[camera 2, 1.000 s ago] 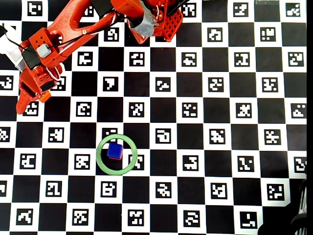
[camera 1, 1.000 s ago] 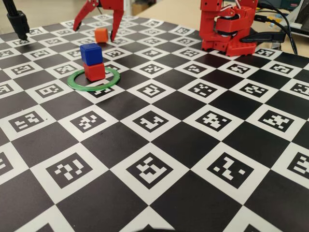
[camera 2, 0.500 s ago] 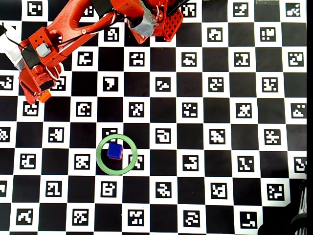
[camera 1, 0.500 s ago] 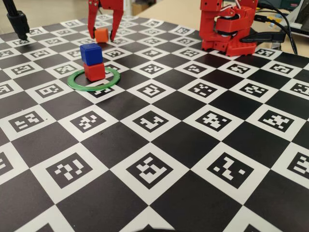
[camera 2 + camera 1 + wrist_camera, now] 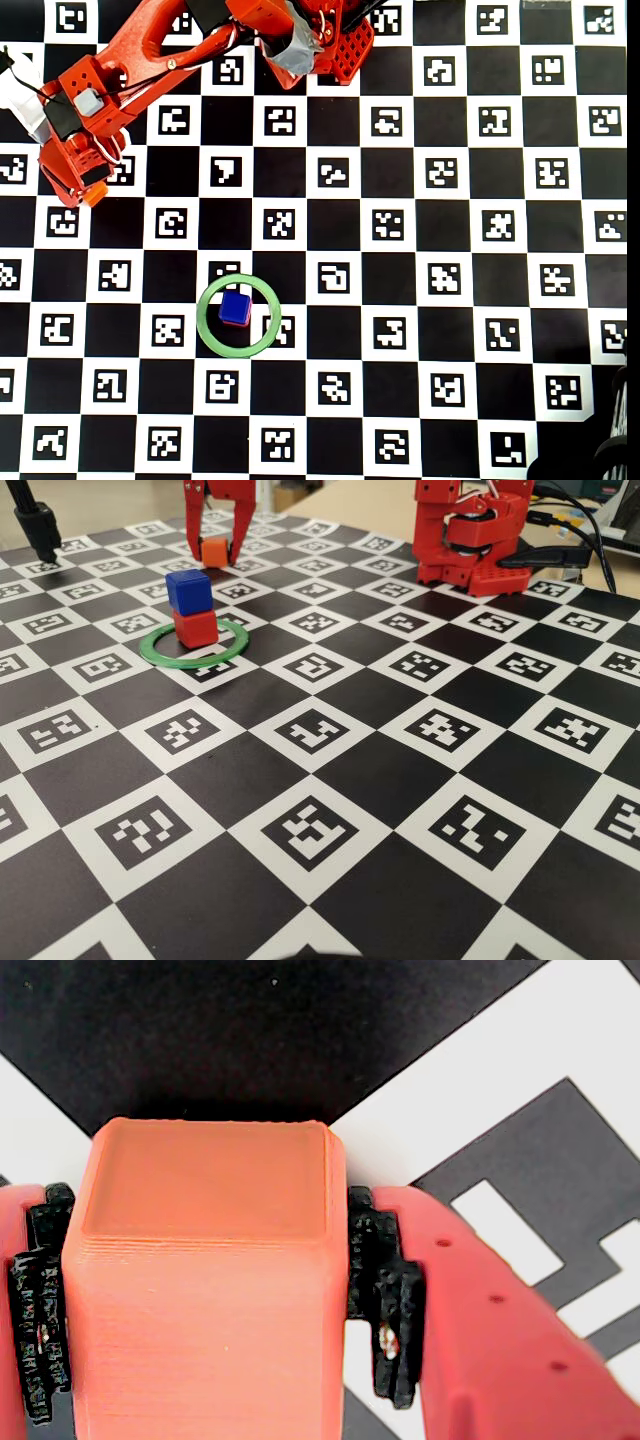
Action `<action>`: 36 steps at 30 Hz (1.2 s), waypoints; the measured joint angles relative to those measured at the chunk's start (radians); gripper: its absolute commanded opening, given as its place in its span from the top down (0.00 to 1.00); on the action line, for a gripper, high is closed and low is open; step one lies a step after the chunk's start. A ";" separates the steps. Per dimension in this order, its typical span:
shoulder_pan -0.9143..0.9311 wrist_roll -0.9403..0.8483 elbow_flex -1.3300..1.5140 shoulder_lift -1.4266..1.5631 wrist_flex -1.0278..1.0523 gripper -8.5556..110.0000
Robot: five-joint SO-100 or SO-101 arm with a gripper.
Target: Grab the red cube then put it in the green circle then put the blue cube on top and finally the orange cube on top
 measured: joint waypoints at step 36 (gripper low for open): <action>-0.499 0.043 -0.729 0.144 0.666 0.83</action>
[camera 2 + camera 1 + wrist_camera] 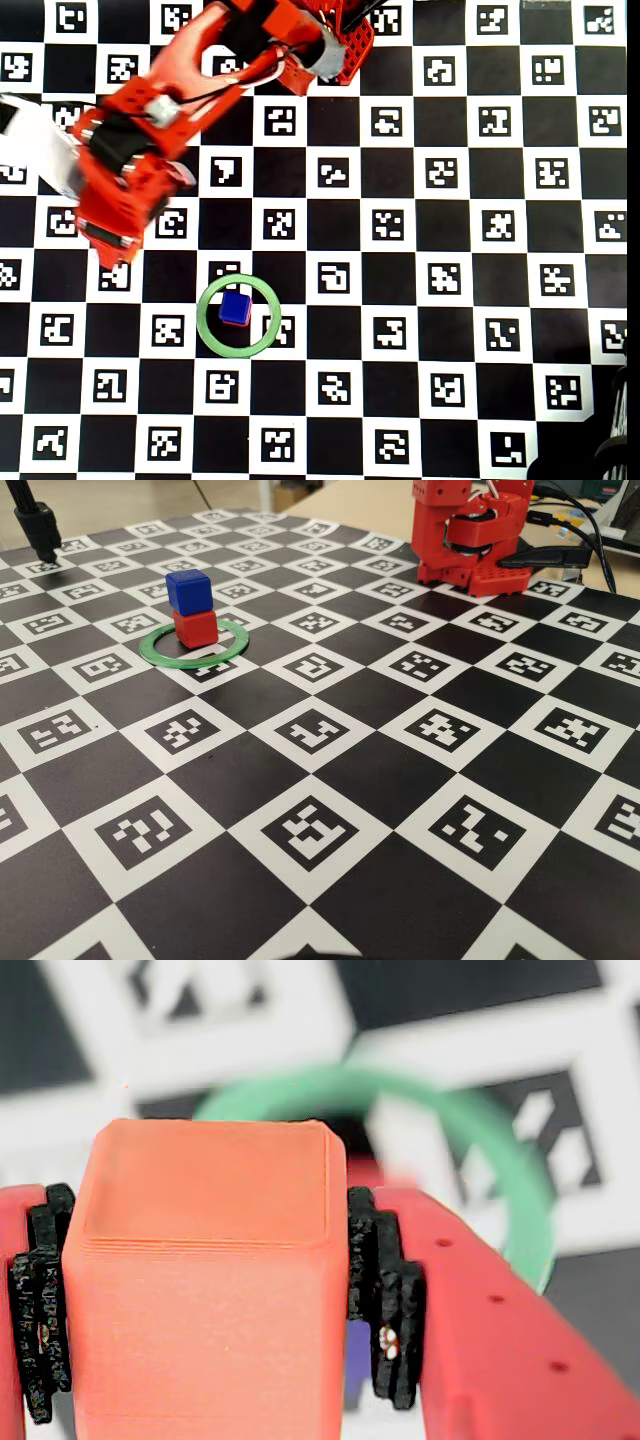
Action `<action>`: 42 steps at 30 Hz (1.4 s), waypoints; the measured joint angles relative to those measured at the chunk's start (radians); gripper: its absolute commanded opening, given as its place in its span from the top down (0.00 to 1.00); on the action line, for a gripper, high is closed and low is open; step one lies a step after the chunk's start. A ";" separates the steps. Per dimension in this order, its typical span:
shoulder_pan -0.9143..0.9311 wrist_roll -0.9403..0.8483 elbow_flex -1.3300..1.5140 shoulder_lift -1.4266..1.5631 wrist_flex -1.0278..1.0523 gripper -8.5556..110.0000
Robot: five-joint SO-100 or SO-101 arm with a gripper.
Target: Grab the red cube then put it in the green circle then put the blue cube on top and finally the orange cube on top
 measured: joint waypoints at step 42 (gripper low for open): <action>-0.249 0.066 0.416 0.064 -0.302 0.83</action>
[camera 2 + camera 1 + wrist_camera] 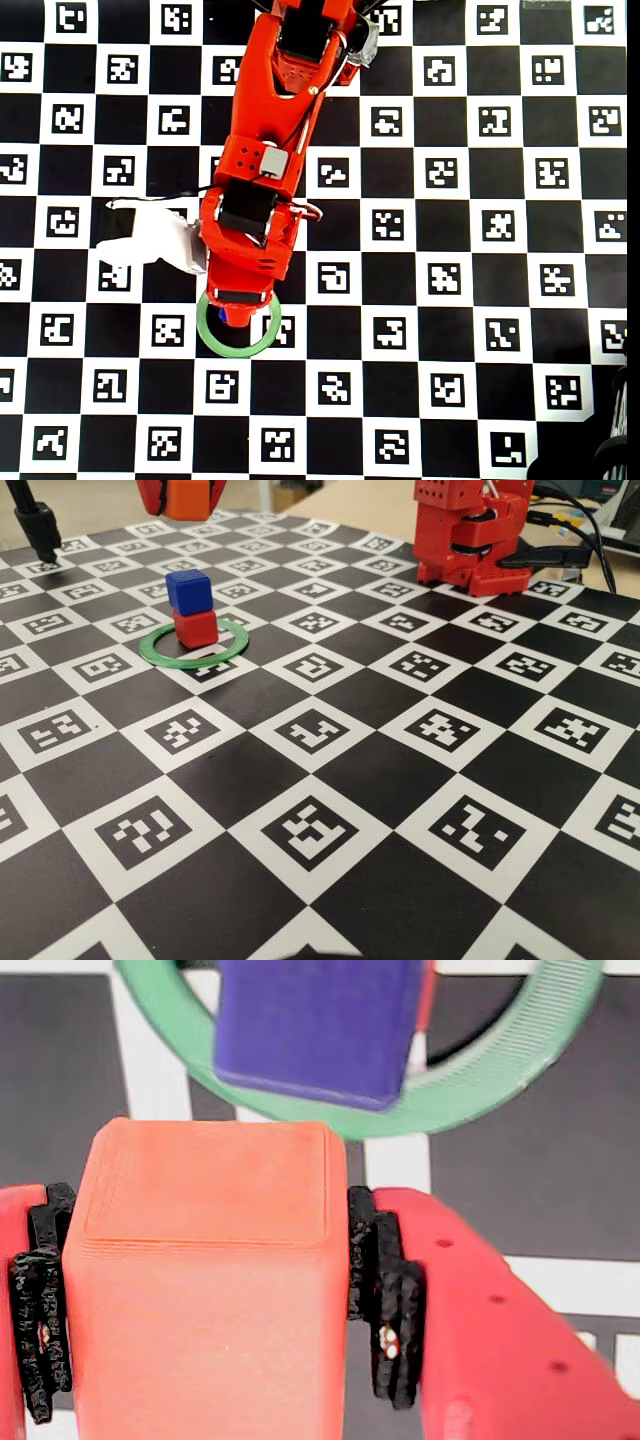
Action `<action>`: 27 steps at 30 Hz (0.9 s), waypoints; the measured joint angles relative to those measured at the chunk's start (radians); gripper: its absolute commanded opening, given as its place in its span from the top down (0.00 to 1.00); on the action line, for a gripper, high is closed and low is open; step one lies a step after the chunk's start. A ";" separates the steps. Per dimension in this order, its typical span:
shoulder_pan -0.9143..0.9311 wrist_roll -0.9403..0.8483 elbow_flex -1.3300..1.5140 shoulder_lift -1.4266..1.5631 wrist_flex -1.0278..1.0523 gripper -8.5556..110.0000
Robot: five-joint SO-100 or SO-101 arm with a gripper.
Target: Grab the red cube then put it in the green circle then put the blue cube on top and finally the orange cube on top
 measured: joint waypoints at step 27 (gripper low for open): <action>0.025 -0.008 0.071 -0.104 -0.100 0.83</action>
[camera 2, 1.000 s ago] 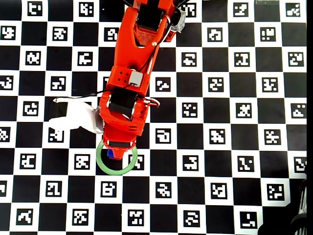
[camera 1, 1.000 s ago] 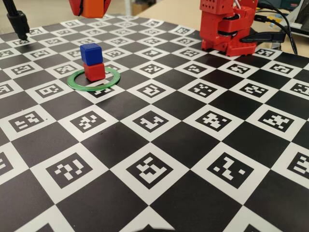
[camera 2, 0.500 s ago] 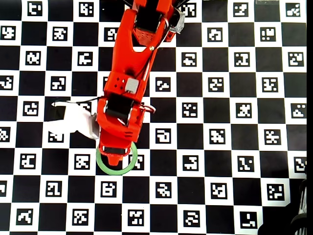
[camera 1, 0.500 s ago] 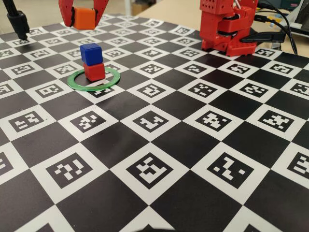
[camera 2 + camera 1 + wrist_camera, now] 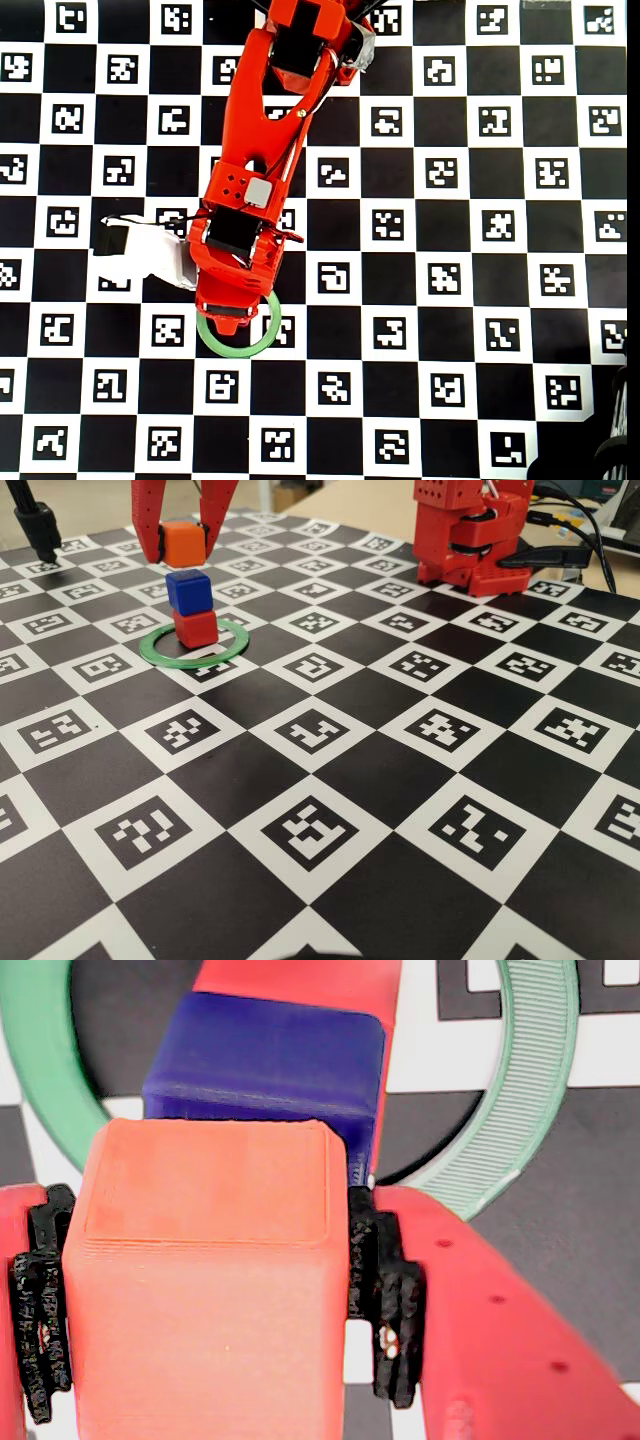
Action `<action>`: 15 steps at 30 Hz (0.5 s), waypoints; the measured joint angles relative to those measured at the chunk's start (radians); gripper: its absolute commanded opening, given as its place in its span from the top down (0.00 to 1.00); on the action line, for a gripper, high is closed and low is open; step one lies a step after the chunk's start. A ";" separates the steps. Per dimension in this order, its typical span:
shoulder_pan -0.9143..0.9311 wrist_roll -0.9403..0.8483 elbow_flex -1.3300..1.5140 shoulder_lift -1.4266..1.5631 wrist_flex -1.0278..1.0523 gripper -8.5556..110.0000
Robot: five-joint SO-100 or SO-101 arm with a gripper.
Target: Grab the red cube then put it in the green circle then put the blue cube on top and finally the orange cube on top
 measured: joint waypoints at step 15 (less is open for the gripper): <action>0.000 0.002 0.034 0.000 -0.034 0.83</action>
